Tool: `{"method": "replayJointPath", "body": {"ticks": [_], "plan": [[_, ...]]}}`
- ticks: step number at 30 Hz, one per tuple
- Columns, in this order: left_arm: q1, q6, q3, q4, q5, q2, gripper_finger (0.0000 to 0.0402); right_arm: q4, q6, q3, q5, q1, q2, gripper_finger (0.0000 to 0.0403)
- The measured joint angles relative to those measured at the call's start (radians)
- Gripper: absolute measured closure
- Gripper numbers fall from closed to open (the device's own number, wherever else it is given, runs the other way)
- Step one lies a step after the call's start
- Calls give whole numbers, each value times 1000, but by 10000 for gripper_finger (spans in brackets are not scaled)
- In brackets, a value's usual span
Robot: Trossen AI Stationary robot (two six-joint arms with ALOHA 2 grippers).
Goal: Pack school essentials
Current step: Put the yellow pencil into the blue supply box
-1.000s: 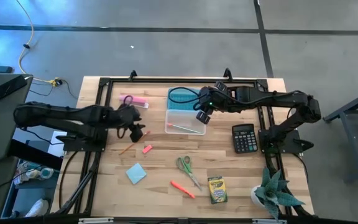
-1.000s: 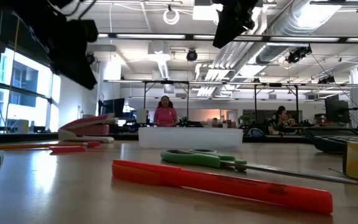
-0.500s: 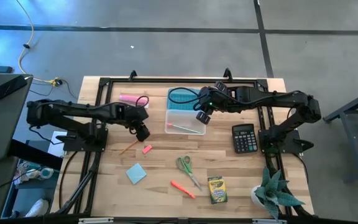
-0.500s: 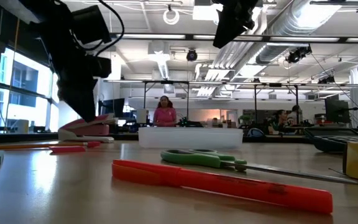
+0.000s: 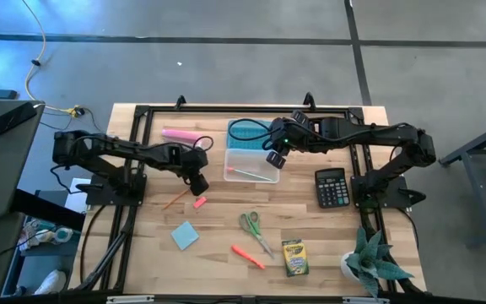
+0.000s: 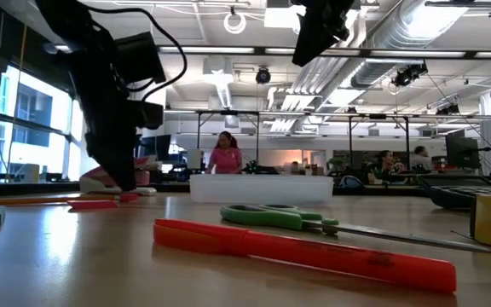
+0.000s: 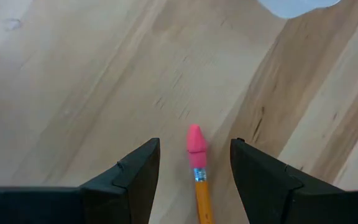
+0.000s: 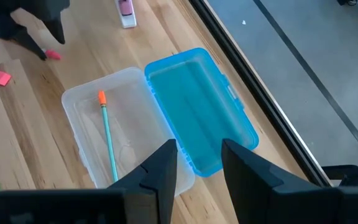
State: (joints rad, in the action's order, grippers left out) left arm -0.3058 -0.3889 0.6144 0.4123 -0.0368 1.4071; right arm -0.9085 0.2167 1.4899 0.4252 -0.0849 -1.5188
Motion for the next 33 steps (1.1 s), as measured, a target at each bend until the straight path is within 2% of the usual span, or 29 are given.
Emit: {"method": "replayJointPath", "body": {"ticks": [10, 21, 25, 28, 33], "plan": [[0, 0, 3, -8, -9, 76, 228, 0, 0, 0, 0, 0, 0, 284], [-3, 42, 1, -8, -19, 80, 350, 0, -1, 0, 0, 0, 0, 284], [-2, 60, 1, -13, -20, 80, 383, 0, 2, 0, 0, 0, 0, 284], [-1, 62, 1, -13, -25, 80, 390, 0, 10, 0, 0, 0, 0, 284], [-1, 72, 27, 4, -23, 80, 375, 0, 15, 0, 0, 0, 0, 284]]}}
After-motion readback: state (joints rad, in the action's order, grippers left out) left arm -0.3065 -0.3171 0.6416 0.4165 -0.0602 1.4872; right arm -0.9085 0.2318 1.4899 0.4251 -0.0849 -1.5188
